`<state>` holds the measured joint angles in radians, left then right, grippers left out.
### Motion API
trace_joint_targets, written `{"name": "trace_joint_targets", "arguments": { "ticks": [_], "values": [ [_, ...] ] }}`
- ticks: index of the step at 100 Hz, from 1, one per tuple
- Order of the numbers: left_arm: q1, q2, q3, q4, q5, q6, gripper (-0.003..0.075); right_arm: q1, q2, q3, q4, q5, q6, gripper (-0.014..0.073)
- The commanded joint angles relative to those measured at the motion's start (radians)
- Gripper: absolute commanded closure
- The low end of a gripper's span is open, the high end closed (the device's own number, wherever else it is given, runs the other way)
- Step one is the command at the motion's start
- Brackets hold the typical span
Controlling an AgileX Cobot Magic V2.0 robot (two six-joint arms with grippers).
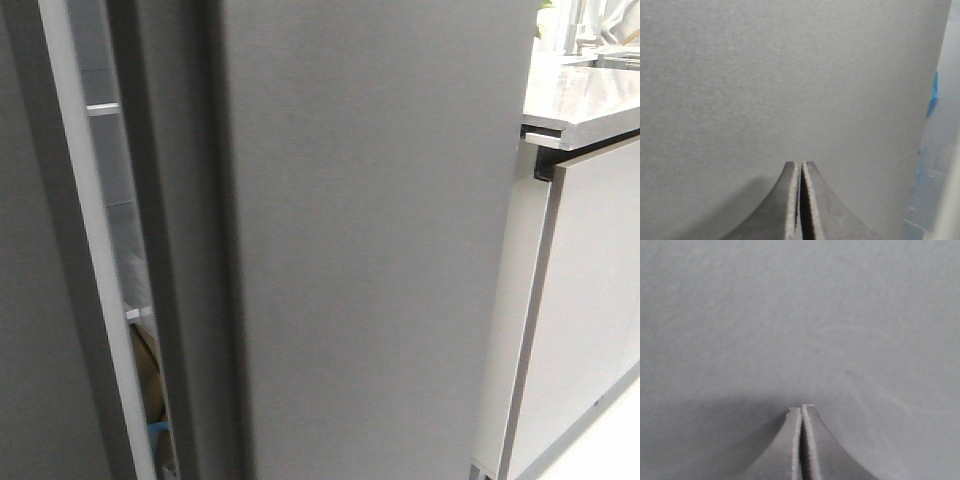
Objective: Close fridge door
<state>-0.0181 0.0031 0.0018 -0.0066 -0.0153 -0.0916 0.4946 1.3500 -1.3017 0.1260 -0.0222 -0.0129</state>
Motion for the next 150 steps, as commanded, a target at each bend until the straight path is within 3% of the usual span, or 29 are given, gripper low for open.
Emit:
{"name": "trace_joint_targets", "arguments": {
  "ticks": [1, 29, 67, 93, 117, 150],
  "values": [
    [-0.006, 0.019, 0.028, -0.002, -0.077, -0.004, 0.0741, 0.001, 0.063, -0.062, -0.006, -0.173, -0.001, 0.067],
    [-0.006, 0.019, 0.028, -0.002, -0.077, -0.004, 0.0741, 0.006, 0.198, -0.156, -0.006, -0.167, -0.001, 0.067],
    [-0.006, 0.019, 0.028, -0.002, -0.077, -0.004, 0.0741, -0.02, 0.166, -0.106, -0.008, -0.24, -0.033, 0.067],
    [-0.006, 0.019, 0.028, -0.002, -0.077, -0.004, 0.0741, -0.094, -0.038, 0.104, -0.008, -0.26, -0.036, 0.067],
    [-0.006, 0.019, 0.028, -0.002, -0.077, -0.004, 0.0741, -0.205, -0.349, 0.381, -0.008, -0.26, -0.038, 0.067],
    [-0.006, 0.019, 0.028, -0.002, -0.077, -0.004, 0.0741, -0.408, -0.77, 0.78, -0.008, -0.264, -0.038, 0.067]
  ]
}}
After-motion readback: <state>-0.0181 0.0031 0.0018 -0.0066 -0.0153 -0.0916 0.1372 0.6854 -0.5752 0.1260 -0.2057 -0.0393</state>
